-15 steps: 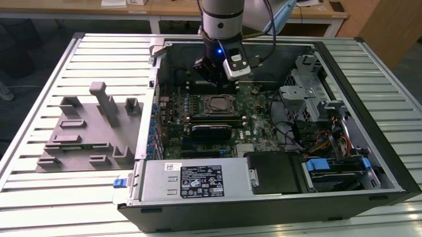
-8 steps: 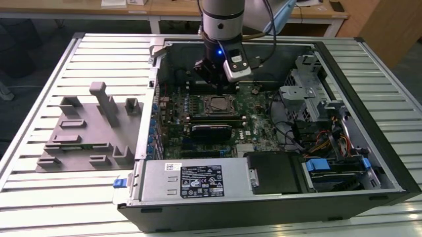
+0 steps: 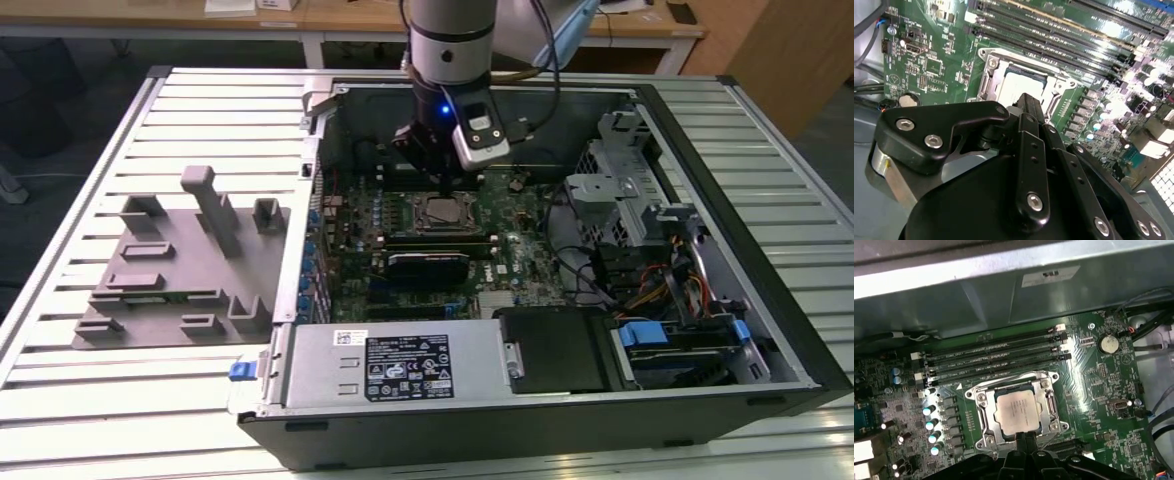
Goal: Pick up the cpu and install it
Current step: 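Install the second cpu locking lever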
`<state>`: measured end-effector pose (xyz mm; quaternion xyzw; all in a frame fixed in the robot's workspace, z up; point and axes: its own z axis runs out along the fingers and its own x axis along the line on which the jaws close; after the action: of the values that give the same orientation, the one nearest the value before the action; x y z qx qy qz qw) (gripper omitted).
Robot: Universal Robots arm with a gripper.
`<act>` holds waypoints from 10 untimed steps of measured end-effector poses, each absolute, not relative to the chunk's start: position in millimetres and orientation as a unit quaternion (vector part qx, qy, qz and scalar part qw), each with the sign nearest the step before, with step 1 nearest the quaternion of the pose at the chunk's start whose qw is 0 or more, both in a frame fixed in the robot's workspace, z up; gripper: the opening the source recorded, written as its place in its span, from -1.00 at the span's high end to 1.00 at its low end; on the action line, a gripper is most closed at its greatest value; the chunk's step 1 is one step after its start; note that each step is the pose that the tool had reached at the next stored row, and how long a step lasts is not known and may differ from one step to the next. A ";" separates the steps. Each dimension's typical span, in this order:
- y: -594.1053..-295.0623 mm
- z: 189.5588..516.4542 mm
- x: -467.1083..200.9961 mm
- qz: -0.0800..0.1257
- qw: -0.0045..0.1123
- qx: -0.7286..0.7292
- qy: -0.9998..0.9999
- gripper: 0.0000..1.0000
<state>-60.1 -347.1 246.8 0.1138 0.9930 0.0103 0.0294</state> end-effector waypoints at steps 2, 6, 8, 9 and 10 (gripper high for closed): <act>-349.6 246.8 -60.0 0.010 0.029 0.114 0.993 0.79; -356.5 246.7 -60.0 0.010 0.029 0.115 0.993 0.79; -360.0 246.6 -60.0 0.010 0.029 0.115 0.993 0.79; -361.9 246.4 -60.0 0.010 0.029 0.115 0.993 0.79; -364.0 246.1 -60.0 0.010 0.029 0.115 0.993 0.79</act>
<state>-60.0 -364.0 246.1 0.1153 0.9928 0.0100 0.0294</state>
